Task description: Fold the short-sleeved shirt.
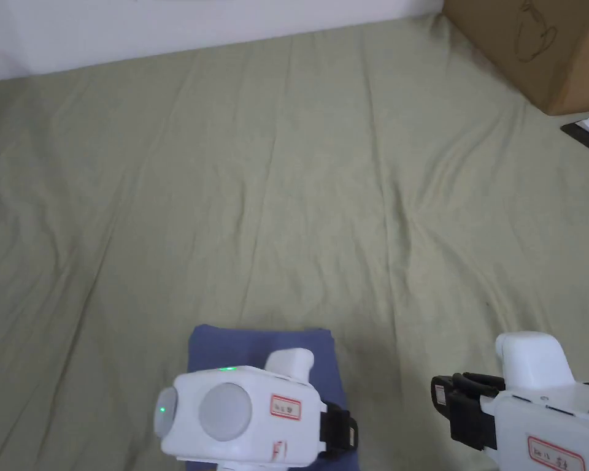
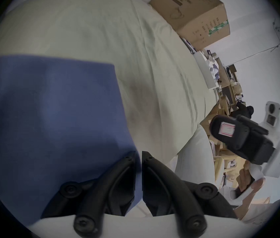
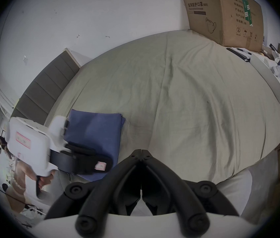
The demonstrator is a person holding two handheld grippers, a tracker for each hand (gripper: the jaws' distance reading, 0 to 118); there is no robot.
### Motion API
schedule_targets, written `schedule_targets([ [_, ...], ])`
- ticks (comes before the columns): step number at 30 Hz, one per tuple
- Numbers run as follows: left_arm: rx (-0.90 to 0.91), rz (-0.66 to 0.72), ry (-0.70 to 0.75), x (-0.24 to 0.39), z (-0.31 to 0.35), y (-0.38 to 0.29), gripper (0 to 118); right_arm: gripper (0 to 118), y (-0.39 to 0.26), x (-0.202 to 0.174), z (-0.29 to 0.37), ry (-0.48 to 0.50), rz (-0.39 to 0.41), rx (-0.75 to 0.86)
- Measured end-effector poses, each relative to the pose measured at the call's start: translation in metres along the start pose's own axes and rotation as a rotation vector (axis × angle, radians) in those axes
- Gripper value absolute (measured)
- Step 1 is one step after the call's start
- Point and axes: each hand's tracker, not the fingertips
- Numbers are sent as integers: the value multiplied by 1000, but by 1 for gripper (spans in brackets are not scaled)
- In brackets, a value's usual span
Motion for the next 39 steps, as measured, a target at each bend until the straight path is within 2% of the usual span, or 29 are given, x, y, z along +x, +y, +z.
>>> schedule_targets([
  [3, 9, -5, -22, 10, -3, -3, 7, 0, 0, 0, 5, 1, 1, 4],
  [8, 110, -45, -83, 10, 52, -9, 7, 0, 6, -14, -4, 26, 57, -15],
  [13, 297, 69, -115, -45, 142, -29, 7, 0, 18, -48, -29, 134, 125, -28],
  [16, 354, 134, -80, -83, 182, -47, 8, 0, 24, -79, -62, 181, 211, -69],
  [17, 367, 147, -61, -94, 191, -53, 17, 0, 25, -89, -77, 192, 244, -93],
  [18, 373, 161, -47, -102, 196, -58, 34, 0, 25, -96, -89, 190, 258, -114],
  [19, 372, 170, -50, -111, 199, -61, 68, 0, 24, -103, -102, 193, 264, -128],
  [20, 382, 193, -73, -123, 197, -64, 92, 0, 21, -107, -117, 195, 271, -155],
  [21, 401, 231, -122, -131, 196, -66, 109, 0, 18, -110, -130, 181, 279, -192],
  [22, 417, 277, -155, -140, 193, -66, 116, 0, 12, -111, -141, 143, 308, -210],
  [23, 440, 325, -215, -149, 190, -66, 116, 0, 9, -112, -146, 116, 308, -210],
  [27, 372, 417, -380, -183, 151, -48, 116, 0, 9, -105, -140, 144, 284, -181],
  [30, 272, 437, -369, -194, 113, -27, 116, 0, 13, -100, -140, 161, 238, -196],
  [32, 198, 430, -390, -191, 94, -17, 116, 0, 13, -102, -139, 159, 245, -196],
  [35, 147, 472, -590, -183, 73, -5, 116, 0, 12, -104, -138, 149, 264, -190],
  [36, 104, 474, -587, -185, 65, -3, 116, 0, 12, -104, -138, 146, 264, -191],
  [38, 82, 424, -450, -179, 64, 4, 106, 0, 13, -104, -137, 153, 252, -195],
  [39, 97, 409, -442, -177, 69, 4, 86, 0, 15, -105, -136, 149, 244, -195],
])
